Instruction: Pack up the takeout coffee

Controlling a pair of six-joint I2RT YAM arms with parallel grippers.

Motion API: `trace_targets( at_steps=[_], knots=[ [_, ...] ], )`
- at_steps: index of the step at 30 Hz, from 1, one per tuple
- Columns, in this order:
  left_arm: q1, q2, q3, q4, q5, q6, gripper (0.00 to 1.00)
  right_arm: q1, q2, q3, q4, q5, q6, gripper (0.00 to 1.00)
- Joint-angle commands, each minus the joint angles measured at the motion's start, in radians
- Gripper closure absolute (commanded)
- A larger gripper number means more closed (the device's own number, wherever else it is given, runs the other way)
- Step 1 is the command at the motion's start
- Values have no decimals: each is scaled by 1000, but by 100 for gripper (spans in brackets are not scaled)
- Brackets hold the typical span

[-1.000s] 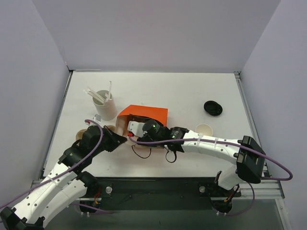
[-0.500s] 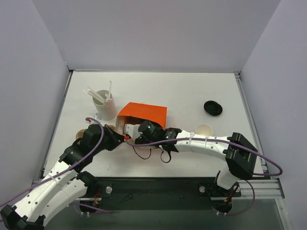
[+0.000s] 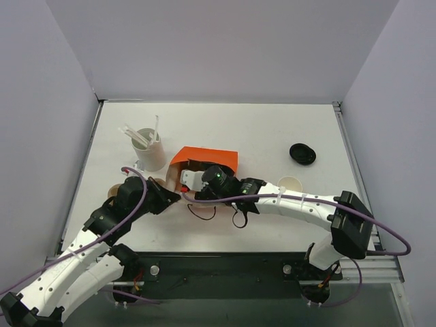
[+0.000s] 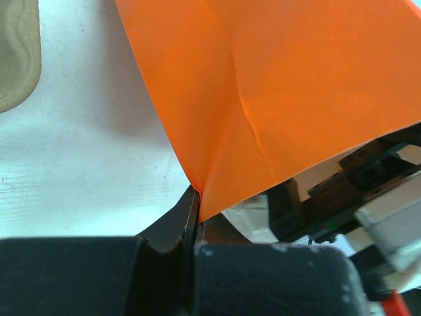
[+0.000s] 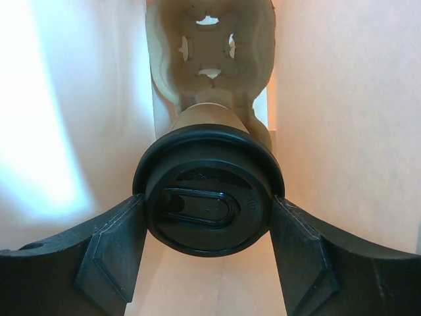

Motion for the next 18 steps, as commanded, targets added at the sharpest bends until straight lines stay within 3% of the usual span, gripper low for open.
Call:
trace_targets(
  at_steps=[1, 18],
  knots=[
    [-3, -13, 42, 9, 19, -26, 100, -24, -80, -11, -68, -30, -2, 68],
    [-5, 10, 31, 66, 38, -15, 100, -57, -32, 12, -102, -2, -67, 68]
  ],
)
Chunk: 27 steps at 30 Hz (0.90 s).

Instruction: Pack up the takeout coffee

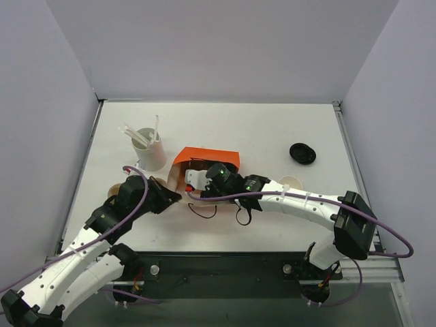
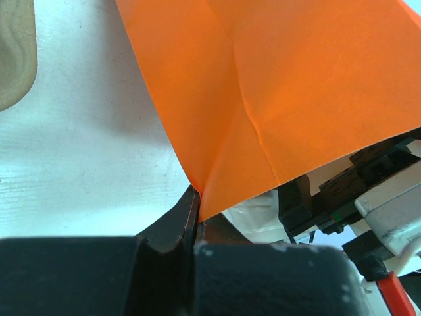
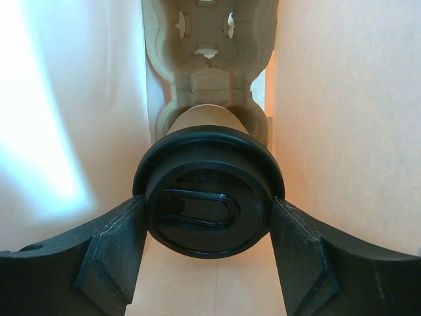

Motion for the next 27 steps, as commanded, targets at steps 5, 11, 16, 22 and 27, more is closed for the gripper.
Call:
trace_targets(
  at_steps=[5, 11, 16, 22, 27],
  knots=[
    [-4, -6, 30, 78, 32, -17, 100, -15, 35, 20, 8, 22, -39, 68],
    [-6, -13, 22, 83, 33, -23, 100, -17, 58, 27, 22, 21, -54, 68],
    [-6, -12, 22, 89, 33, -27, 100, -23, 62, 8, 51, 22, -66, 68],
    [-6, -17, 13, 90, 33, -31, 100, -28, 67, -12, 105, 25, -111, 68],
    [-6, -17, 13, 87, 33, -31, 100, -29, 81, 2, 119, 29, -123, 68]
  ],
)
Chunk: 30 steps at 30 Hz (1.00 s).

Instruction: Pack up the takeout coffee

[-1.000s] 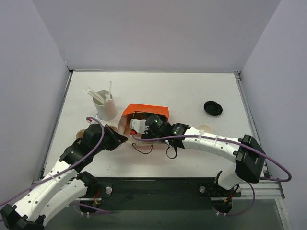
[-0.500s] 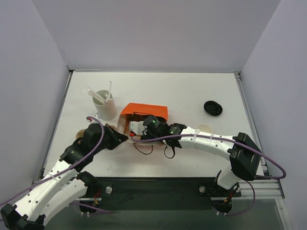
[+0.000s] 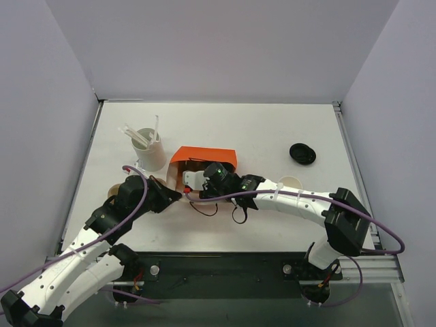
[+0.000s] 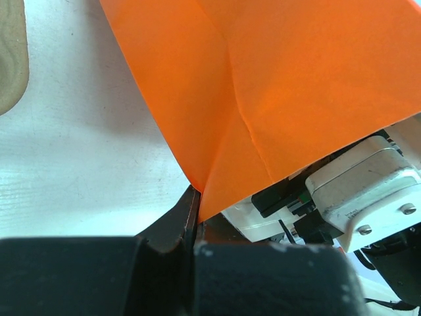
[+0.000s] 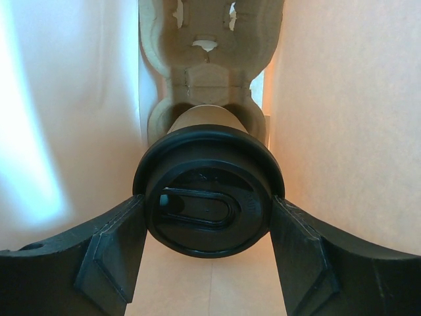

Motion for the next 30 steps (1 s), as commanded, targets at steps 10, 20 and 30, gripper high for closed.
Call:
trace_targets(
  at_steps=[10, 20, 30],
  knots=[
    [-6, -18, 14, 58, 33, -31, 100, -17, 65, 8, 78, 28, -26, 68],
    [-6, -26, 14, 46, 33, -30, 100, -26, 65, 8, 114, 65, -29, 70],
    [-6, -24, 15, 49, 33, -27, 100, -4, 45, 5, 93, 100, -38, 69]
  ],
)
